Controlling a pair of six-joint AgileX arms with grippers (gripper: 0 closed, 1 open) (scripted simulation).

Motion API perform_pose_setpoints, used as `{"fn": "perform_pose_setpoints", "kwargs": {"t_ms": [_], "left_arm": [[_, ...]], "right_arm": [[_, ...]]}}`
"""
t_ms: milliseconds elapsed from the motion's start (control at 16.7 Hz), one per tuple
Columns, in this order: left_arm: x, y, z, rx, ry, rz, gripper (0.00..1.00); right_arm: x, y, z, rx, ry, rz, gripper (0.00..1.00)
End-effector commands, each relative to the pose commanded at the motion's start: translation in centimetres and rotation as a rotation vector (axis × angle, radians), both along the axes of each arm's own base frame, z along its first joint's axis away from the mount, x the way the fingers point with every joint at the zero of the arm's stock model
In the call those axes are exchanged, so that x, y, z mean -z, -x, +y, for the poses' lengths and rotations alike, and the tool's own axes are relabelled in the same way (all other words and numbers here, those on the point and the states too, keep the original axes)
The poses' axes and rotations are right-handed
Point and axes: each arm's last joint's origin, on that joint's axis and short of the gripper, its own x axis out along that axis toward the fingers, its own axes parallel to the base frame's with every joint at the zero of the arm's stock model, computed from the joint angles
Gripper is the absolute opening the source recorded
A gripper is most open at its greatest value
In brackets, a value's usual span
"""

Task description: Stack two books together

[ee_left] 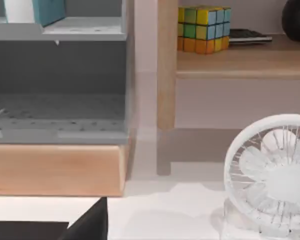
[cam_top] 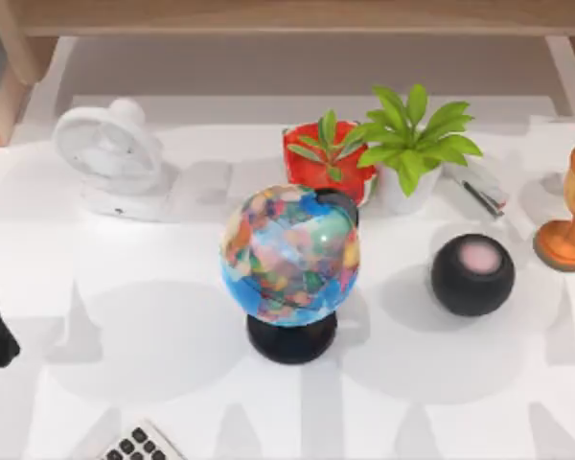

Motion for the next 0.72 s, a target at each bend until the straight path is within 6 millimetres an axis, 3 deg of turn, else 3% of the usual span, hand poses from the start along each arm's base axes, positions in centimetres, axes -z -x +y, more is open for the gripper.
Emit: {"fn": "perform_pose_setpoints", "kwargs": {"t_ms": [180,300,540,720], "left_arm": [[-0.3,0.0,0.0,0.000,0.000,-0.004,1.00],[-1.8,-0.1,0.1,0.002,0.001,-0.020,1.00],[-6.8,-1.4,0.6,0.006,0.002,-0.047,1.00],[-11.3,-4.5,1.5,0.009,0.003,-0.048,1.00]], "right_arm": [[0.0,0.0,0.0,0.000,0.000,0.000,1.00],[0.0,0.0,0.0,0.000,0.000,0.000,1.00],[0.0,0.0,0.0,0.000,0.000,0.000,1.00],[0.0,0.0,0.0,0.000,0.000,0.000,1.00]]}}
